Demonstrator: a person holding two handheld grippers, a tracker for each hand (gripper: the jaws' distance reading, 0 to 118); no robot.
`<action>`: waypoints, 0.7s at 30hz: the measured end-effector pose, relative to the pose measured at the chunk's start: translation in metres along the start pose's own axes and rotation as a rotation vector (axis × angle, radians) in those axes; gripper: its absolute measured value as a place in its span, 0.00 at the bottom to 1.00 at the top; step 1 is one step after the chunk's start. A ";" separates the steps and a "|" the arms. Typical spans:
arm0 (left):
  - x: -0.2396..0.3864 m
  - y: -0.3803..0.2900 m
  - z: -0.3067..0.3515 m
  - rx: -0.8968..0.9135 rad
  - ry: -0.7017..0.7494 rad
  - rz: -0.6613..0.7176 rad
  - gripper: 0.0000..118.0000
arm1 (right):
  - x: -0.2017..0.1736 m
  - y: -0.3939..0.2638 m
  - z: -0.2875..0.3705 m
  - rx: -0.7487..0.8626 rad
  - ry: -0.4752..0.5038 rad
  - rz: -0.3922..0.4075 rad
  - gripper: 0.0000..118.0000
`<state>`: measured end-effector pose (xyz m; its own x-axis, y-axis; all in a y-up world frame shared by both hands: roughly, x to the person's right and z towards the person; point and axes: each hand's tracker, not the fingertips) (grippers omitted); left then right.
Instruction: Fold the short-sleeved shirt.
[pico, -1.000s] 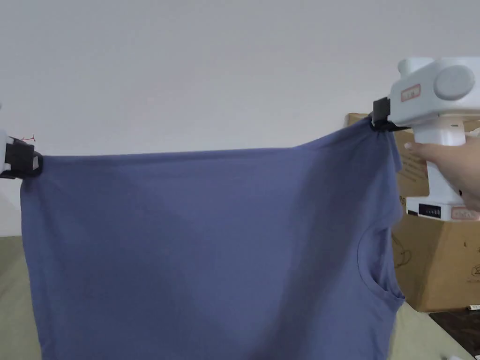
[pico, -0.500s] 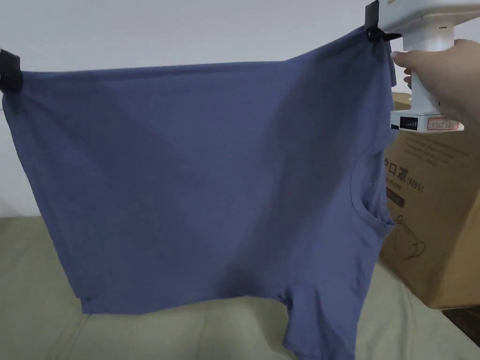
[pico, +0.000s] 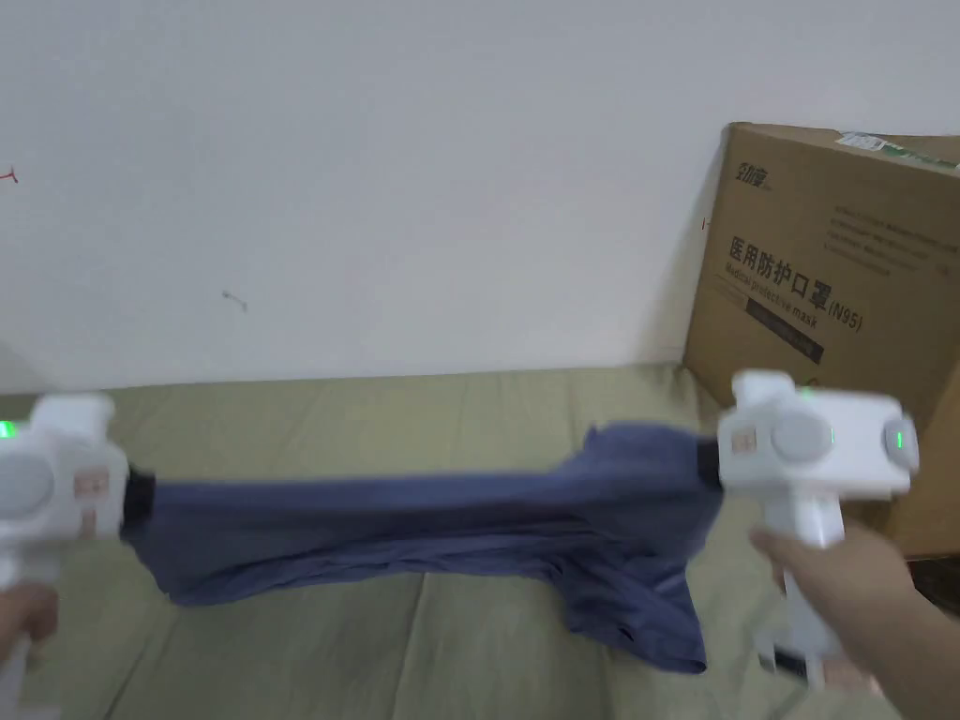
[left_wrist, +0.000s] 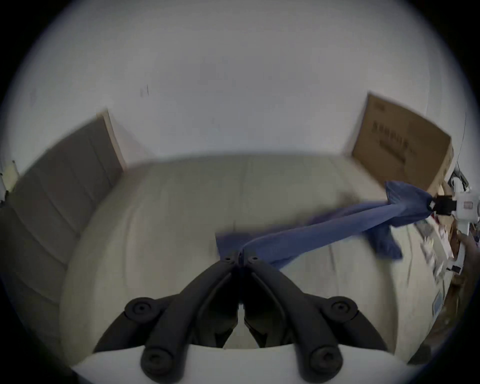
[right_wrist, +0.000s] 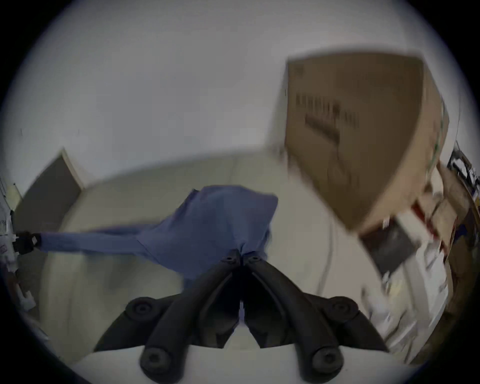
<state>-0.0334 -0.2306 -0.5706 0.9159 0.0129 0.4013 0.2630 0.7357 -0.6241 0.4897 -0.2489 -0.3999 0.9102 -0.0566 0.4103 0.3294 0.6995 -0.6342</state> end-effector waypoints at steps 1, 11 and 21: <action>0.000 -0.034 -0.005 -0.063 -0.012 0.018 0.01 | 0.008 -0.040 -0.007 -0.055 -0.001 0.000 0.00; -0.020 -0.252 0.089 -0.280 -0.141 0.001 0.01 | 0.084 -0.245 0.091 -0.344 0.101 0.034 0.00; -0.027 -0.297 0.179 -0.312 -0.157 0.024 0.01 | 0.071 -0.312 0.172 -0.459 0.114 0.261 0.00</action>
<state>-0.1909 -0.3285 -0.2761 0.8713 0.1495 0.4674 0.3445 0.4920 -0.7995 0.4081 -0.3482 -0.0600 0.9896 -0.0175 0.1428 0.1409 0.3193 -0.9371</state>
